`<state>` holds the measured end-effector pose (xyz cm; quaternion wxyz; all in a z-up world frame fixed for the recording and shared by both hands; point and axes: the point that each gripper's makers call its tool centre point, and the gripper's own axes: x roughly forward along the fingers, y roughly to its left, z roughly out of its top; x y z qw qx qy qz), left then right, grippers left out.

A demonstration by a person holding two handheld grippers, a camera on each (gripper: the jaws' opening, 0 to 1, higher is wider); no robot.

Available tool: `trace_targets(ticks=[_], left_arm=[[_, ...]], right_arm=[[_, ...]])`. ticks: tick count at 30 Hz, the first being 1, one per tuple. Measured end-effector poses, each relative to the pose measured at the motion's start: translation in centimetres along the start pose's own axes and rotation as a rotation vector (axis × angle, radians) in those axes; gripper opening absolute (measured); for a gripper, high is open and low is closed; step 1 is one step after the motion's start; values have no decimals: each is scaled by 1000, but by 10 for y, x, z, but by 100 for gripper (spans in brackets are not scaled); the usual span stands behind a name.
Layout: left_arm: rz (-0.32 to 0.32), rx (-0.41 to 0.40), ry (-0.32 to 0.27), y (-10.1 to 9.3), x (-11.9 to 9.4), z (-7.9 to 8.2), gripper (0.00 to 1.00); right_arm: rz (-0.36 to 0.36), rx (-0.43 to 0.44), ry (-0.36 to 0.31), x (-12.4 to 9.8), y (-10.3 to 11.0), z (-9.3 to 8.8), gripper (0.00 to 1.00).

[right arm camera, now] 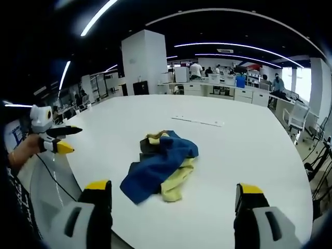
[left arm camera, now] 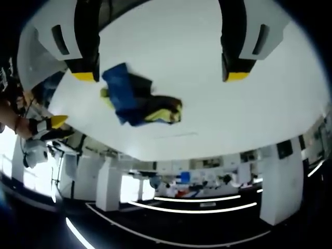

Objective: Fold the garment on the visible template until the final outline fits inside the template.

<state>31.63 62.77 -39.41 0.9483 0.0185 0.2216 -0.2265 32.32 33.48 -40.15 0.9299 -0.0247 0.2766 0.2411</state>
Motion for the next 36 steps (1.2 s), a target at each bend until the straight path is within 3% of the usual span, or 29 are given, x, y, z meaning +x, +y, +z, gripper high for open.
trace_targets(ticks=[12, 20, 25, 36], left_arm=[[-29, 18, -24, -8, 17, 2, 90], [-40, 19, -32, -4, 34, 1, 80], [-43, 41, -25, -2, 45, 3, 74], [-116, 20, -23, -14, 84, 10, 61]], right_arm=[[72, -28, -19, 22, 30, -5, 99], [119, -69, -37, 42, 48, -6, 95], [146, -77, -37, 55, 55, -4, 88], [202, -112, -51, 88, 63, 18, 74]])
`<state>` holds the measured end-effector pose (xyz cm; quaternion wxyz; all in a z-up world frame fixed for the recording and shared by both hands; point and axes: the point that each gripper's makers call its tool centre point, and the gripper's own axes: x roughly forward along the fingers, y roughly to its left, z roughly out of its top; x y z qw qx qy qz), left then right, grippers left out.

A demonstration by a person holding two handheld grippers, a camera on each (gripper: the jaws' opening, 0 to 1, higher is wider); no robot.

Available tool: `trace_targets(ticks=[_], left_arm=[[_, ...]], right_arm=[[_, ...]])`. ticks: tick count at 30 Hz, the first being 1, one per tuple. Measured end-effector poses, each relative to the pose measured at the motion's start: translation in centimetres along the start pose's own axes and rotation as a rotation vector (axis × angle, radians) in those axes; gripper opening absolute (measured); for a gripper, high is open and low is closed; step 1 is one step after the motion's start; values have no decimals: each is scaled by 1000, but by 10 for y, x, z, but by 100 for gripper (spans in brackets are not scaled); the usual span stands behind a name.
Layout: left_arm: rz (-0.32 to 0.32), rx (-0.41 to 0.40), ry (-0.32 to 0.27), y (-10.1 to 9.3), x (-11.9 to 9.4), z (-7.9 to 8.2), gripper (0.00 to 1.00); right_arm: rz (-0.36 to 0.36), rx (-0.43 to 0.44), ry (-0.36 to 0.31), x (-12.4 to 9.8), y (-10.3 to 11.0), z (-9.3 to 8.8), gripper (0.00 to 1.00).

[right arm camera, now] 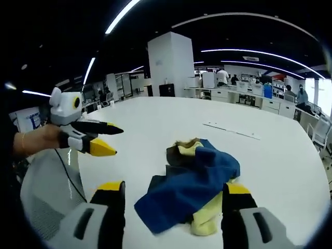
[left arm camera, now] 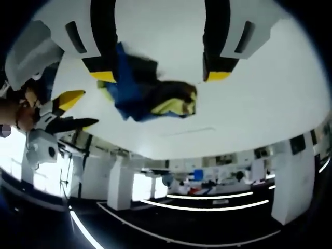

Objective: Fold the garment on the visible template until the final outline fits inside the template.

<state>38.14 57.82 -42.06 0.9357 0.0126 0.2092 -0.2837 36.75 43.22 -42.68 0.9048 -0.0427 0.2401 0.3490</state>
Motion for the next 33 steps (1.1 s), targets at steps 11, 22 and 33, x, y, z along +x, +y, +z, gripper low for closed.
trace_targets(ticks=[11, 22, 33], left_arm=[[-57, -8, 36, -3, 42, -10, 50], [-105, -6, 106, -7, 79, -28, 41], [-140, -32, 205, -8, 107, -56, 33]], right_arm=[[42, 2, 44, 34, -6, -2, 57], [115, -27, 120, 65, 3, -18, 52], [73, -126, 187, 76, -2, -36, 31]])
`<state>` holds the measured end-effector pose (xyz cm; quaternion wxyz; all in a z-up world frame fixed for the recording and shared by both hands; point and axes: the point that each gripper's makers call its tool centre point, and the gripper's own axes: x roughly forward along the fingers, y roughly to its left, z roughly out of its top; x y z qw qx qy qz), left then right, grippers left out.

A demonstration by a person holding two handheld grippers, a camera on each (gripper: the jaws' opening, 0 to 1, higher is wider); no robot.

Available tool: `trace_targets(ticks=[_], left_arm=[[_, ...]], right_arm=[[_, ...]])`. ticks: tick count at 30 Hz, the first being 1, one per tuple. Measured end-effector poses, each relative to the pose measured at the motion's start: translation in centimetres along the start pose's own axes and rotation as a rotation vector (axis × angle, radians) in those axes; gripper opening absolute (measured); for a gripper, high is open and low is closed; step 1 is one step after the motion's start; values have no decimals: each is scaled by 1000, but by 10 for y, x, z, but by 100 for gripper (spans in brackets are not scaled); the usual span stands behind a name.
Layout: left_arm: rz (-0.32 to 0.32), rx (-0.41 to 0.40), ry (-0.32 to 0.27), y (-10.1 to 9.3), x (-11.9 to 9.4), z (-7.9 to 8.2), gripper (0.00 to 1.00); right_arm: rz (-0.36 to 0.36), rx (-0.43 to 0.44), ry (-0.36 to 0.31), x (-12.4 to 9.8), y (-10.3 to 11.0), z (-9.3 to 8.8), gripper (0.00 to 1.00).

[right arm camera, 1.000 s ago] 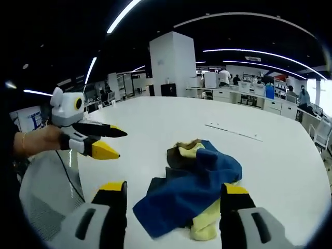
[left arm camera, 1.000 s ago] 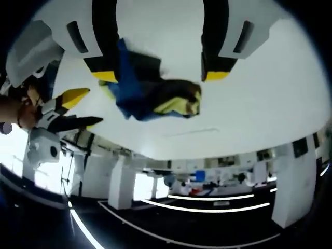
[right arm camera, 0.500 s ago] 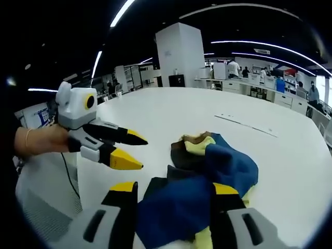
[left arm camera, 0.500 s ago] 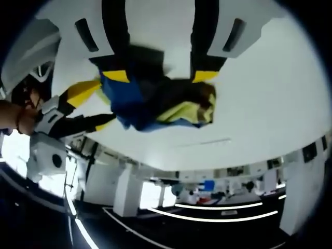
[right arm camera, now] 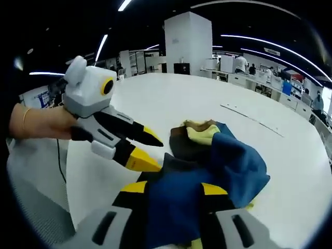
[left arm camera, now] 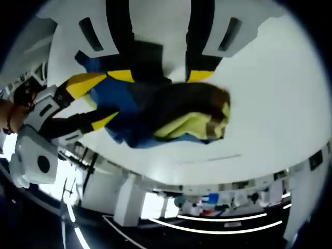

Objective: Fold the garment on the visible template until the final outline fits inside the template.

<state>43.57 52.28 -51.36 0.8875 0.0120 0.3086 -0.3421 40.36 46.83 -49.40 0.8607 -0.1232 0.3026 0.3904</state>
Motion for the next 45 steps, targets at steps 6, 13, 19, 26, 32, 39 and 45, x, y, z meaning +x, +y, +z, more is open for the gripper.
trace_targets(ticks=[6, 13, 19, 26, 32, 39, 45], left_arm=[[-23, 30, -10, -2, 10, 0, 34], [-70, 116, 13, -12, 17, 0, 19], [-73, 99, 18, -11, 17, -3, 0], [-49, 98, 21, -10, 15, -4, 0], [-31, 101, 13, -7, 4, 2, 0], [1, 84, 3, 0, -7, 9, 0], [22, 73, 8, 7, -17, 11, 0]], right_arm=[[-12, -5, 28, 0, -4, -5, 22], [-42, -4, 54, -1, -10, -13, 13], [-54, -12, 31, -5, -8, -9, 0], [-66, -48, 19, -8, -9, -7, 0], [-96, -57, -42, -27, -17, 14, 0], [-188, -72, -42, -50, -49, 26, 0], [-305, -90, -53, -68, -92, 31, 0]])
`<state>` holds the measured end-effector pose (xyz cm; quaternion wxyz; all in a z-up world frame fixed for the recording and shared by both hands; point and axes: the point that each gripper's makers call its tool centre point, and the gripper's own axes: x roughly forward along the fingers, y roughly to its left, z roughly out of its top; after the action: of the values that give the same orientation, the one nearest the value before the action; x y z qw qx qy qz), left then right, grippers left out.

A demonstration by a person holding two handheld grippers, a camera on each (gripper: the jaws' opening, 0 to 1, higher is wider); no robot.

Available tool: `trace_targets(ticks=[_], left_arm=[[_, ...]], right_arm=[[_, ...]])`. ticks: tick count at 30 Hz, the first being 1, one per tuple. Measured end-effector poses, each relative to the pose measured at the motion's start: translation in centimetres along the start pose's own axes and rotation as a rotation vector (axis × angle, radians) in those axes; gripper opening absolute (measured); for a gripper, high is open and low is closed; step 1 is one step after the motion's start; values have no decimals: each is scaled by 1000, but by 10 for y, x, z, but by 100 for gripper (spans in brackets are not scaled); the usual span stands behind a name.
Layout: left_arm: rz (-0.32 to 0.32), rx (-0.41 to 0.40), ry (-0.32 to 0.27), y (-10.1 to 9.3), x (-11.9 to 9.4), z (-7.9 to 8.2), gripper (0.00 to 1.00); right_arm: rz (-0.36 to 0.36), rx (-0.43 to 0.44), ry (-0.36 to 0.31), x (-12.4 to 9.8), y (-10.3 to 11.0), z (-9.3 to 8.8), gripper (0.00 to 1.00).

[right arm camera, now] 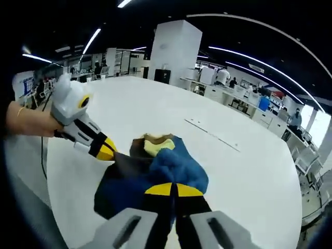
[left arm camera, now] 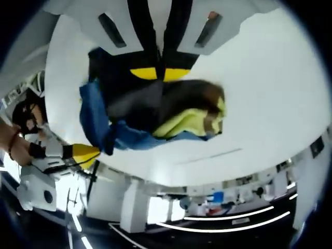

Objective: Fold the garment on the visible template until the final outline fits inside the template.

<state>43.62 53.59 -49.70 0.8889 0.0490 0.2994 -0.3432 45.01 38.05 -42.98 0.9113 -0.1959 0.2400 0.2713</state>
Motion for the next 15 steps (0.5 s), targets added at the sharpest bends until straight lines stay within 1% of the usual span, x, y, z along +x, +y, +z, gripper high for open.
trace_targets(ticks=[3, 5, 6, 7, 8, 10, 11, 12, 15], left_arm=[[21, -18, -8, 7, -6, 2, 0], [42, -24, -6, 13, -9, 3, 0], [48, -24, 0, 16, -10, 2, 0], [56, -23, 9, 19, -12, 2, 0], [63, -19, 10, 21, -13, 2, 0], [77, -11, 12, 25, -15, 3, 0], [89, -5, 14, 30, -16, 3, 0], [95, -9, 16, 32, -17, 3, 0], [105, -19, 17, 40, -18, 3, 0]], right_arm=[[-67, -7, -3, -3, -26, 2, 0], [-128, 4, 17, -3, -54, -3, 0], [-144, 14, 26, -3, -63, -5, 0], [-181, 35, 27, -3, -77, -7, 0], [-197, 55, 25, -3, -85, -9, 0], [-226, 74, 53, -3, -101, -18, 0], [-240, 64, 55, -2, -107, -19, 0], [-251, 58, 74, -2, -114, -25, 0], [-267, 70, 83, 0, -127, -31, 0]])
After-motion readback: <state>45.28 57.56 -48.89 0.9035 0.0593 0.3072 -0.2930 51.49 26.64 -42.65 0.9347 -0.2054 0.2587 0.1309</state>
